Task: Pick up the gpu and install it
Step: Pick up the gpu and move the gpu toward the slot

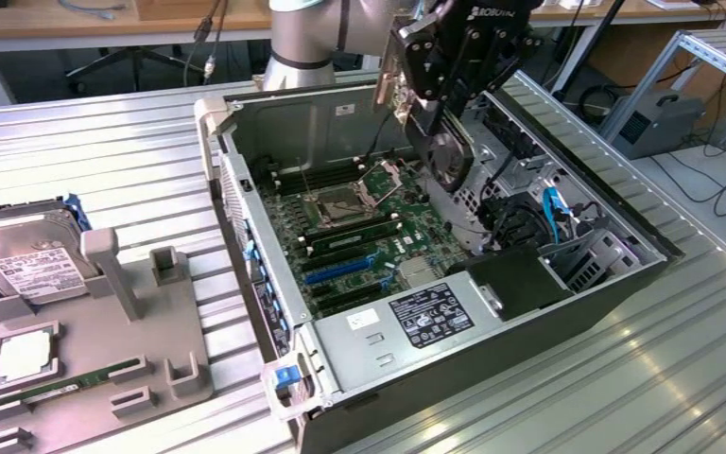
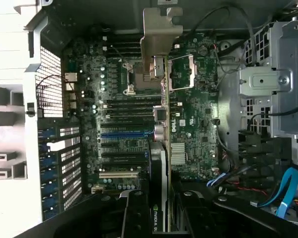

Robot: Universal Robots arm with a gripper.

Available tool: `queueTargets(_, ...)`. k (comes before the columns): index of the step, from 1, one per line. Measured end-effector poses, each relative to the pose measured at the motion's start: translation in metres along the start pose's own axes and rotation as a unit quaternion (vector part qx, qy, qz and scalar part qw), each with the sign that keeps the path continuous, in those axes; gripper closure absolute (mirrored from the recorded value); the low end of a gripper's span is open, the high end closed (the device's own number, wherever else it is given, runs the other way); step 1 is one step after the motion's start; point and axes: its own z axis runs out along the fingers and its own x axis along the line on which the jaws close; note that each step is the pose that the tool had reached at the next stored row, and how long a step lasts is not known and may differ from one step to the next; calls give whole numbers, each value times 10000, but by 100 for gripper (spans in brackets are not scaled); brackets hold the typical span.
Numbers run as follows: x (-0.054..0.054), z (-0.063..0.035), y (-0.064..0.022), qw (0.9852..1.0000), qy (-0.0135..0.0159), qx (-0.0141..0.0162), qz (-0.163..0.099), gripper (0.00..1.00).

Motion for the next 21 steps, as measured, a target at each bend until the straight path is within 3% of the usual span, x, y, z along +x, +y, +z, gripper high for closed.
queueTargets(11,-593,-4,25,10000,1,0,-8,73)
queueTargets(21,-833,-3,79,10000,1,0,-32,73)
